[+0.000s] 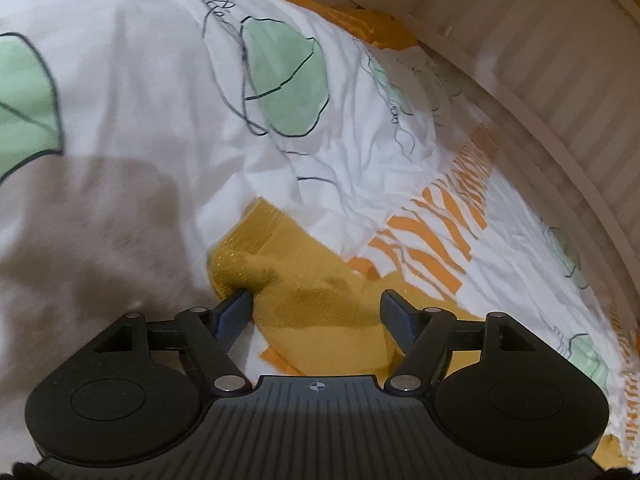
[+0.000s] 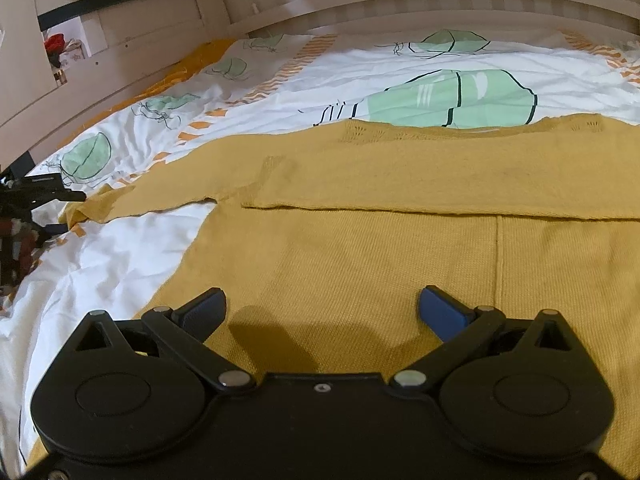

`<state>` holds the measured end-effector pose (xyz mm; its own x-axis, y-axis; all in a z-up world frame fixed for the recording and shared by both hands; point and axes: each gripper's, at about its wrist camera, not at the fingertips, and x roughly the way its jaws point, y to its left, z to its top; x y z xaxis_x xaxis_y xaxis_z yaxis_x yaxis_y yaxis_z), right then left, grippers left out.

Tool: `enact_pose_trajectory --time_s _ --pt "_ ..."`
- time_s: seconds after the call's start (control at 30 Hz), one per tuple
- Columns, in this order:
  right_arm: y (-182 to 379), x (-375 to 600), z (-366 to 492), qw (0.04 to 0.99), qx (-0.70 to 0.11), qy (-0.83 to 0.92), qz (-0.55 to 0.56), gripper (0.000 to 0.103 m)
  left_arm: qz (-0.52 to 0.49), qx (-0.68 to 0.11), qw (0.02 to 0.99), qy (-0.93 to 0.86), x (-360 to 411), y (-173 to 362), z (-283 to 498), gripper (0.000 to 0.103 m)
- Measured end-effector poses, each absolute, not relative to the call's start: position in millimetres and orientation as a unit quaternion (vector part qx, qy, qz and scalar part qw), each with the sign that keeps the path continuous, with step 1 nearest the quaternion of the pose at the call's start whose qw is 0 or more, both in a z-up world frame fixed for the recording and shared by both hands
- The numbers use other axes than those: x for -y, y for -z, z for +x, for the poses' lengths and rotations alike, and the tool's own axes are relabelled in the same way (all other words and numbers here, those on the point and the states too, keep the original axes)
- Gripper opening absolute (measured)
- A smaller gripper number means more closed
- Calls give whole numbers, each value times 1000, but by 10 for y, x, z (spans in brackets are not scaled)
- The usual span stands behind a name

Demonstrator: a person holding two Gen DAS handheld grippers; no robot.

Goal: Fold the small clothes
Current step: 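Fold the held sleeve across the sweater back with the left gripper, release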

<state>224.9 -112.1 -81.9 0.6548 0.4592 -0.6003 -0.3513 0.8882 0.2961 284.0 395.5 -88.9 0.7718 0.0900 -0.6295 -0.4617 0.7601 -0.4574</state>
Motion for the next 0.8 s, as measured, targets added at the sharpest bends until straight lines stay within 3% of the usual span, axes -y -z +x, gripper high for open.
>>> enact_pose_trajectory --time_s 0.07,0.13,0.17,0.47,0.8 --pt "821 1129 2254 906 -350 -224 79 103 -307 -303 890 -152 -3960 874 2886 62" --pt "824 1136 2254 906 -349 -225 81 103 -292 -301 895 -153 -3943 830 2910 17" --pt "824 1139 2255 906 -349 -225 82 103 -284 -301 896 -160 -3928 798 2918 11" --pt "814 1205 2281 900 -351 -232 109 103 -241 -250 934 -84 -3402 87 2917 10" --pt "556 1649 2168 896 -341 -225 173 103 -184 -208 956 99 -1827 -899 3036 10"
